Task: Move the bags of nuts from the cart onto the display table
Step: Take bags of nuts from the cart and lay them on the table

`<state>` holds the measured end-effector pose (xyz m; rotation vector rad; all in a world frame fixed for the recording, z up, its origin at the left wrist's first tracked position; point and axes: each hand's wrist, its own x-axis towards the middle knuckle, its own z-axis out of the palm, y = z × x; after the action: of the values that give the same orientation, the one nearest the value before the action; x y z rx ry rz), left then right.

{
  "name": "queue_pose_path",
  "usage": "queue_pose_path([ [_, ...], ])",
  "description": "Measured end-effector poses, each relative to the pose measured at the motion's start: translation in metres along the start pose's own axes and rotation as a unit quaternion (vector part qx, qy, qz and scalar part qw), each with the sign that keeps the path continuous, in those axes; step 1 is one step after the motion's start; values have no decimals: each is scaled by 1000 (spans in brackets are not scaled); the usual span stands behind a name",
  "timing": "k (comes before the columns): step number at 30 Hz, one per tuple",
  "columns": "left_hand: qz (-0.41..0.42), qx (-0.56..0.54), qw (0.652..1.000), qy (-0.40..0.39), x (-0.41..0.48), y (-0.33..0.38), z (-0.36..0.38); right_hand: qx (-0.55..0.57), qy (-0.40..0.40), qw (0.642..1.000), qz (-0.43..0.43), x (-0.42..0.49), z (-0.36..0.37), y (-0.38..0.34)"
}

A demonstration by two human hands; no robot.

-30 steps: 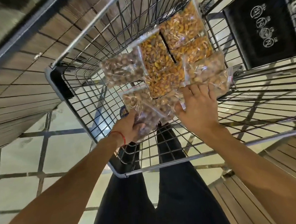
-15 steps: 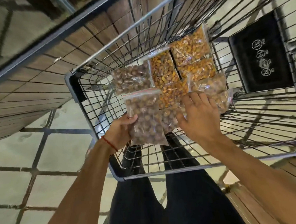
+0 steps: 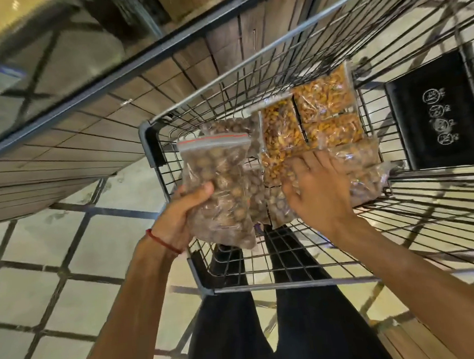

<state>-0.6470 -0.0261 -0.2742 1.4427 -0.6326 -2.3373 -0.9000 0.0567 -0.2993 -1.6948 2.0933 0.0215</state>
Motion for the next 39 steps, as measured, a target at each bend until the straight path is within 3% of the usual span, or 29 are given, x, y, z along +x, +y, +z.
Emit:
queue_pose_path([
  [5,85,97,986,105,-15,33,-16,147,-40,987,48,17,10,-20],
  [11,125,148,966,173,-22,58,-45,389,-107,899,172,50,40,-44],
  [15,119,156,961,197,-16,65,-75,455,-127,853,224,76,73,-62],
  [18,115,130,961,215,-6,67,-92,538,-132,763,333,103,96,-79],
  [22,105,110,970,191,5,69,-105,674,-136,571,448,129,108,-96],
  [28,112,136,967,185,13,72,-107,755,-92,421,494,148,110,-96],
  [32,108,136,970,170,14,74,-107,752,-80,419,502,149,113,-93],
  [36,101,137,972,164,14,77,-106,756,-73,382,527,153,118,-89],
  [39,95,126,973,167,14,77,-104,759,-91,375,525,155,122,-83],
])
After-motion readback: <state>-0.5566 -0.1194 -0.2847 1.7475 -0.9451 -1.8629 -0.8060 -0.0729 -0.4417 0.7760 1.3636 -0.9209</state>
